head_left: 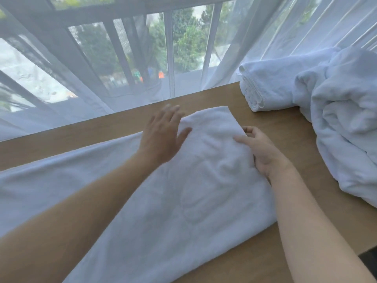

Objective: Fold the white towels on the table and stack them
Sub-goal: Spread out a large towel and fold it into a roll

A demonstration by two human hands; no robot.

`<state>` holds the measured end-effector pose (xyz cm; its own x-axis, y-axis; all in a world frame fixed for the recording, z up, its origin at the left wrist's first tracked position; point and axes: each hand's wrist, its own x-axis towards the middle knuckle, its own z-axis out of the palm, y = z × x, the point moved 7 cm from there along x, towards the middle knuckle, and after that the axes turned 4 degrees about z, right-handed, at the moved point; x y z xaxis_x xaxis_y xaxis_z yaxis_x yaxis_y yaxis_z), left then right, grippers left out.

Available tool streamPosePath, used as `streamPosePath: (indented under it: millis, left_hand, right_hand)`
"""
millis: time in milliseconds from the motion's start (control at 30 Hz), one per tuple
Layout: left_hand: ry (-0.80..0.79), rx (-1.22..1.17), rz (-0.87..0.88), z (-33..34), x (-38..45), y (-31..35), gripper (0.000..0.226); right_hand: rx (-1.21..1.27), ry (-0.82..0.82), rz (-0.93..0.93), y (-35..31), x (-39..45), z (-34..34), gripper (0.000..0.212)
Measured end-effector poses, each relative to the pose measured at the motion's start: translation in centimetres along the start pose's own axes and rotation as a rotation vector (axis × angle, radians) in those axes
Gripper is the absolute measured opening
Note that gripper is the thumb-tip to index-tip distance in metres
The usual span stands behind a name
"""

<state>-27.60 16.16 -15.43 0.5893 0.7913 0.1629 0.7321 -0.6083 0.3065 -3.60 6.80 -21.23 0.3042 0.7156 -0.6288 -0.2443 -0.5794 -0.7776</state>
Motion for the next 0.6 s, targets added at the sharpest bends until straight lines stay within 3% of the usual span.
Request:
streamPosePath:
  millis: [100, 167, 267, 367, 467, 600]
  left_hand:
    - [0.010, -0.034, -0.064, 1.0, -5.0, -0.2, 0.051]
    - [-0.012, -0.065, -0.143, 1.8, -8.5, 0.1, 0.060]
    - [-0.094, 0.002, -0.144, 3.4, -13.4, 1.8, 0.072]
    - [-0.146, 0.079, -0.092, 4.7, -14.8, 2.4, 0.073]
    - [-0.189, 0.103, -0.077, 4.9, -14.5, 2.1, 0.070]
    - [-0.225, 0.110, -0.070, 5.4, -14.9, 2.0, 0.068]
  right_hand:
    - [-0.042, -0.235, 0.276, 0.5, 0.0, 1.4, 0.057]
    - [-0.166, -0.308, 0.287, -0.1, 0.4, 2.4, 0.056]
    - [-0.199, -0.171, 0.031, -2.2, 1.7, 2.9, 0.027]
    - [-0.258, 0.082, -0.197, -3.3, 2.2, 2.6, 0.019]
    - [-0.707, 0.316, -0.289, -3.3, 1.4, 3.2, 0.045]
    - [-0.975, 0.383, -0.009, -0.5, -0.4, 0.2, 0.076]
